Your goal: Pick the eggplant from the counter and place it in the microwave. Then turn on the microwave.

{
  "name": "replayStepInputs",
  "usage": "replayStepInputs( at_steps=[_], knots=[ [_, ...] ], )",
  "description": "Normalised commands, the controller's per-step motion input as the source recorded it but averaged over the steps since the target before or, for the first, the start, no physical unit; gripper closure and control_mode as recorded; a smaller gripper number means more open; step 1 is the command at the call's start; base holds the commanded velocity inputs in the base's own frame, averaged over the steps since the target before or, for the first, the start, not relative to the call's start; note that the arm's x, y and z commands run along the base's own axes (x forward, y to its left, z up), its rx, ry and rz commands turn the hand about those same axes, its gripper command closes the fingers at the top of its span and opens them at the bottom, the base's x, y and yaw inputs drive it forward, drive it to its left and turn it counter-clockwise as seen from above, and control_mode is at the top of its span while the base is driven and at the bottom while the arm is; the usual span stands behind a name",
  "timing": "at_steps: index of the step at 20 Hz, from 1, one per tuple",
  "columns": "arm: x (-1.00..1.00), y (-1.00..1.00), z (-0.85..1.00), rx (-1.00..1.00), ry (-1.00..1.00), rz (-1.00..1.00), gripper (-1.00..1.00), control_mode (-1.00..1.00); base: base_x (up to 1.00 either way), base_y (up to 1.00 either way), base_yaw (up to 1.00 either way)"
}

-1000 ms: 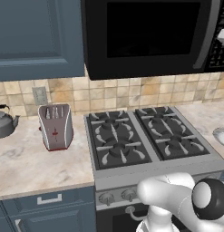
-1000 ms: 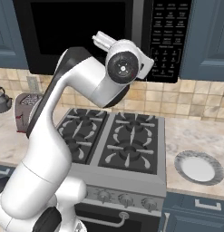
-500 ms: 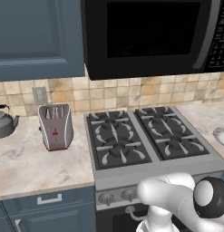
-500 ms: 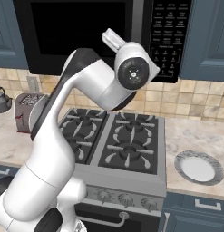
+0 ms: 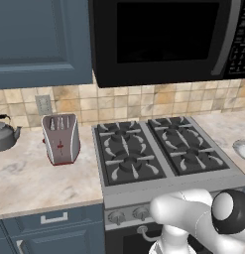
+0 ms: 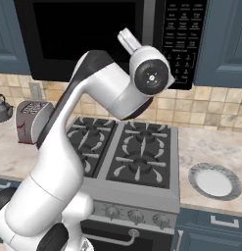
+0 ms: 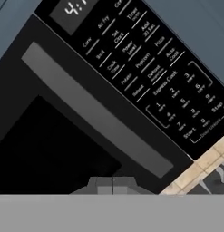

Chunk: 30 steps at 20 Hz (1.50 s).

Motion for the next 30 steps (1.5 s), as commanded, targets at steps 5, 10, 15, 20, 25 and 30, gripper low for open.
replayStepInputs(
  at_steps=[5, 10, 15, 20, 25, 30],
  knots=[
    [0.0, -0.08, -0.08, 0.19, 0.03, 0.0, 1.0, -1.0, 0.0, 0.0, 0.0],
    [0.0, -0.05, -0.15, 0.19, 0.01, -0.01, 1.0, -1.0, 0.0, 0.0, 0.0],
    [0.0, -0.01, -0.19, 0.19, 0.0, 0.0, 1.0, -1.0, 0.0, 0.0, 0.0],
    [0.0, 0.0, -0.15, 0.19, 0.0, 0.0, 1.0, -1.0, 0.0, 0.0, 0.0],
    [0.0, 0.0, -0.12, 0.17, 0.0, 0.0, 1.0, -1.0, 0.0, 0.0, 0.0],
    [0.01, 0.0, -0.15, 0.07, 0.0, -0.04, 1.0, -1.0, 0.0, 0.0, 0.0]
  ],
)
